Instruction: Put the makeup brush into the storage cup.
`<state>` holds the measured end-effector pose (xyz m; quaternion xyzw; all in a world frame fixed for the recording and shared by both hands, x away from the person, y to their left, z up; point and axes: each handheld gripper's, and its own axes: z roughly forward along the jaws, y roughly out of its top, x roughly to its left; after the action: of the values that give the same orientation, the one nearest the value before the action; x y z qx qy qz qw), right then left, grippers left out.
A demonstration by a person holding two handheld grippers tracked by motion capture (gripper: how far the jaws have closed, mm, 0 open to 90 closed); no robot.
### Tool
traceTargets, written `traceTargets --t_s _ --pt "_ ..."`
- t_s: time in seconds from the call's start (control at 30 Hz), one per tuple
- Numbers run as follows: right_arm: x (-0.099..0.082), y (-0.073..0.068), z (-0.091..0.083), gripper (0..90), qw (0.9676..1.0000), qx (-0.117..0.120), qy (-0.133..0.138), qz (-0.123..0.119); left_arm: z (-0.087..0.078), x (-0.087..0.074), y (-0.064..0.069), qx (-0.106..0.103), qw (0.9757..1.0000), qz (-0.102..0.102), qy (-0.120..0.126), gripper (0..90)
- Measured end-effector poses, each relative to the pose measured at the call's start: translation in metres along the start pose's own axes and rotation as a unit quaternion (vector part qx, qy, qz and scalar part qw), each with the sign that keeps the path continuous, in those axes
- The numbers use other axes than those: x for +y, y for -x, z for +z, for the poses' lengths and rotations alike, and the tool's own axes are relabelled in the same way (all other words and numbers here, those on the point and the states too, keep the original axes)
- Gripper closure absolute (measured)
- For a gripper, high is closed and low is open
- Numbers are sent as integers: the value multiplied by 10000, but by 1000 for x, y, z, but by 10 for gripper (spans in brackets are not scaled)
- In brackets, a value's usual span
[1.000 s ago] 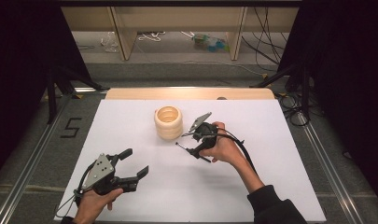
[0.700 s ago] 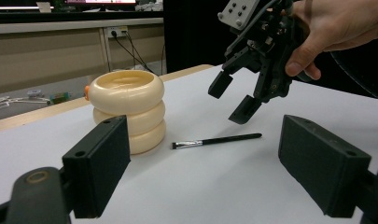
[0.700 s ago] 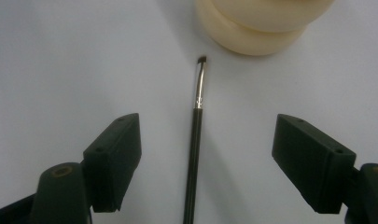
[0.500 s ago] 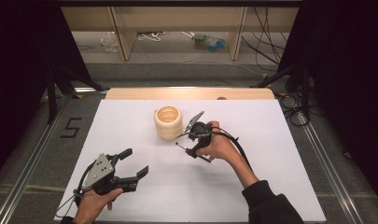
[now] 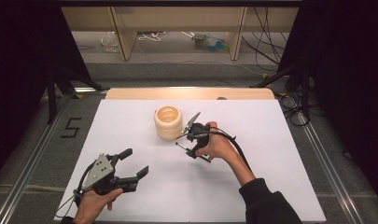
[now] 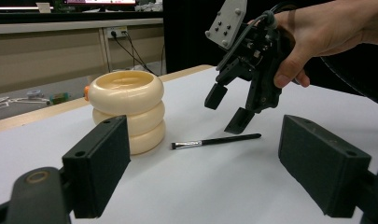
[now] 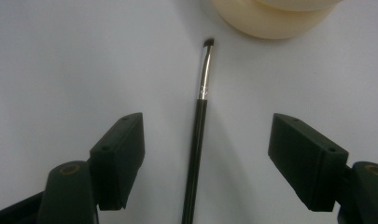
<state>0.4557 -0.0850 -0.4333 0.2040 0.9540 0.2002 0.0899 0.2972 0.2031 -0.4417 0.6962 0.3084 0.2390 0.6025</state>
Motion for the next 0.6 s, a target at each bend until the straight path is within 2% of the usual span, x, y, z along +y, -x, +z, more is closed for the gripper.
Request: traceTargets --t_s 0.07,0.13,0.17,0.6 --pt "0 1 1 293 10000 4 -34 -4 0 0 1 10 10000 -63 3 165" --pt "1 1 2 295 10000 5 -82 -26 0 0 0 3 10000 -50 9 165" --pt "1 1 3 299 9999 9 -100 -29 0 0 0 -6 10000 22 9 165" --pt "5 2 10 373 9992 60 -397 -76 0 0 0 -11 10000 21 5 165"
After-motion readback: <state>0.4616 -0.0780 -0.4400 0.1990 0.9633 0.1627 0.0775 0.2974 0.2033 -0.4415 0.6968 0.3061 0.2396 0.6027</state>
